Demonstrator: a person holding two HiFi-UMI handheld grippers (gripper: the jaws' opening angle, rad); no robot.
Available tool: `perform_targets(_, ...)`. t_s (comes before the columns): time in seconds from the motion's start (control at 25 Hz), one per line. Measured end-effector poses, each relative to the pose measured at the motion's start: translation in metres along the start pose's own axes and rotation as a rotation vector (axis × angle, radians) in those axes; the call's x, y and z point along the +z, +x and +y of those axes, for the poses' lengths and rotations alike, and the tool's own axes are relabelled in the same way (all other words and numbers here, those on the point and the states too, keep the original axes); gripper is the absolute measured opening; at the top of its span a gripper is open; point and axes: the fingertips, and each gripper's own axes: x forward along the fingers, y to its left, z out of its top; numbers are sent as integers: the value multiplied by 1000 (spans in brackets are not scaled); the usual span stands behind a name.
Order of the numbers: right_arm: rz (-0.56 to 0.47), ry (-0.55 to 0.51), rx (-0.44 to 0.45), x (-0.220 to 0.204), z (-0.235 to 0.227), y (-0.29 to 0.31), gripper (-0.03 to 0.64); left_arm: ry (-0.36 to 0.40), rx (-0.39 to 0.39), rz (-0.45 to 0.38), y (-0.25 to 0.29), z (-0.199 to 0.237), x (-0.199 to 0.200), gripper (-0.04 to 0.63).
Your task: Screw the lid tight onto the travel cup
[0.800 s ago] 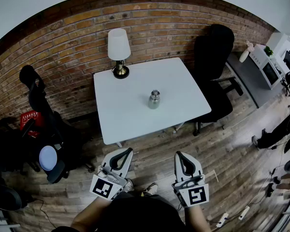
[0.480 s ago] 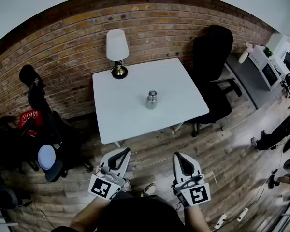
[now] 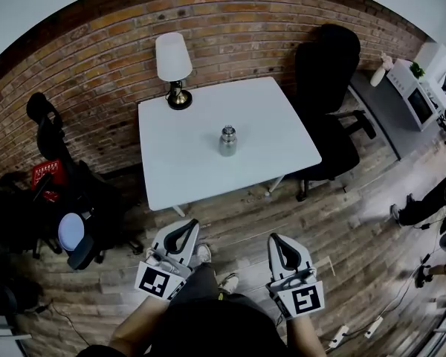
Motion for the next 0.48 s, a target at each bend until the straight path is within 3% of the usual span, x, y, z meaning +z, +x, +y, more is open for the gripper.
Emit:
perform_targets(0.24, 31, -12, 0, -9, -19, 22, 11, -21, -7, 20, 37, 14, -21, 23)
perform_targets(0.48, 41, -14, -55, -10, -53, 61, 11, -58, -21, 30, 87, 42, -36, 23)
